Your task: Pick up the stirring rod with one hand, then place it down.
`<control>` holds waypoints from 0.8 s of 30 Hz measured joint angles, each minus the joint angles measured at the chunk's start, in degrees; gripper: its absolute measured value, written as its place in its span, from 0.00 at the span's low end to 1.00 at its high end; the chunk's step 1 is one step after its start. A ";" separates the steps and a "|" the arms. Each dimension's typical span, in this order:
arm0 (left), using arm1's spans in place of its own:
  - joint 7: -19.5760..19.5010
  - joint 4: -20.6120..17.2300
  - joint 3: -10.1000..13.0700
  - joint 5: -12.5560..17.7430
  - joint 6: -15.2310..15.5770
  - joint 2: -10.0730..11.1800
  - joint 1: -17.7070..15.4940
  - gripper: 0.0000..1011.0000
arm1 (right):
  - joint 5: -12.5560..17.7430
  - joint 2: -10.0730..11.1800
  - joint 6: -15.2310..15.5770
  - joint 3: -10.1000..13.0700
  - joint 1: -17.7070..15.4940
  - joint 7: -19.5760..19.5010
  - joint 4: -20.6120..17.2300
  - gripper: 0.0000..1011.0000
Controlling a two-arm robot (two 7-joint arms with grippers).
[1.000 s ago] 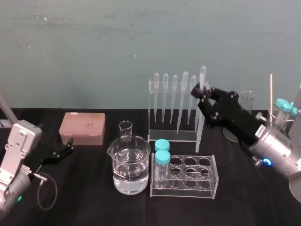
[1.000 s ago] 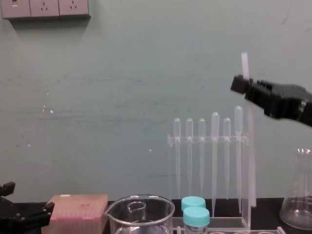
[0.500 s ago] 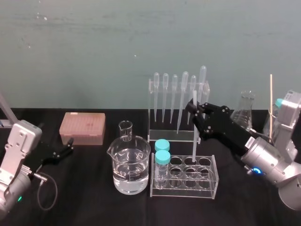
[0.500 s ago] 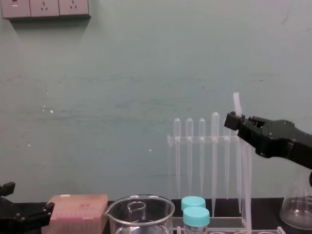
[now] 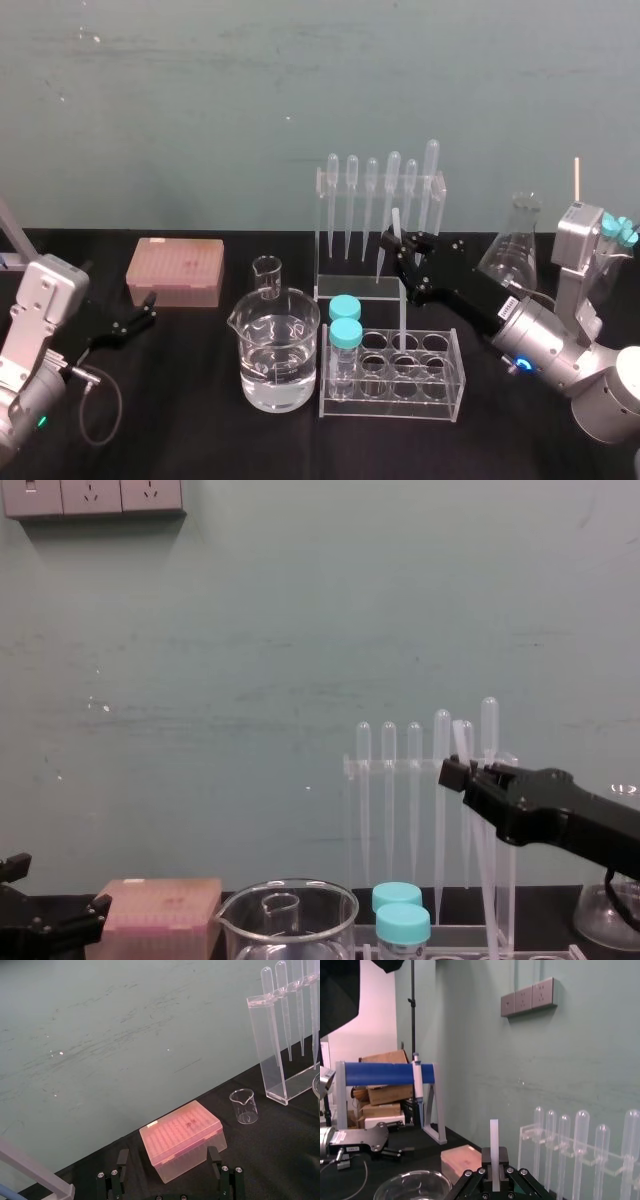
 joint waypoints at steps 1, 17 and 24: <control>0.00 0.00 0.00 0.00 0.00 0.00 0.00 0.99 | -0.18 -0.18 0.19 -0.07 0.11 -0.04 0.52 0.07; 0.00 0.00 0.00 0.00 0.00 0.00 0.00 0.99 | -1.33 -0.90 2.01 -0.01 -0.92 -1.47 2.21 0.07; 0.00 0.00 0.00 0.00 0.00 0.00 0.00 0.99 | -1.55 -1.03 2.48 0.02 -1.36 -1.79 2.23 0.07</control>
